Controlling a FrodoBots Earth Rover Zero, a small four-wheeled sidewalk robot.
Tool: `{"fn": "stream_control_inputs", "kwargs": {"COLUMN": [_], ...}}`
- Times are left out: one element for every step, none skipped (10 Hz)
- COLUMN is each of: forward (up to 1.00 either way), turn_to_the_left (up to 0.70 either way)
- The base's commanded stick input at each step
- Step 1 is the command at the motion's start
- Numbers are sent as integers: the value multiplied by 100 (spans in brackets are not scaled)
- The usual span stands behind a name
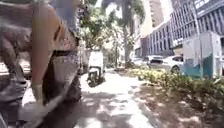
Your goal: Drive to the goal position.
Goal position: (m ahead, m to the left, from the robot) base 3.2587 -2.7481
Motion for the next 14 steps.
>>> {"fn": "stream_control_inputs", "kwargs": {"forward": [70, 70, 70, 70, 70, 70, 70, 70, 70, 70, 70, 70, 70, 70], "turn_to_the_left": [0, 0, 0, 0, 0, 0, 0, 0, 0, 0, 0, 0, 0, 0]}}
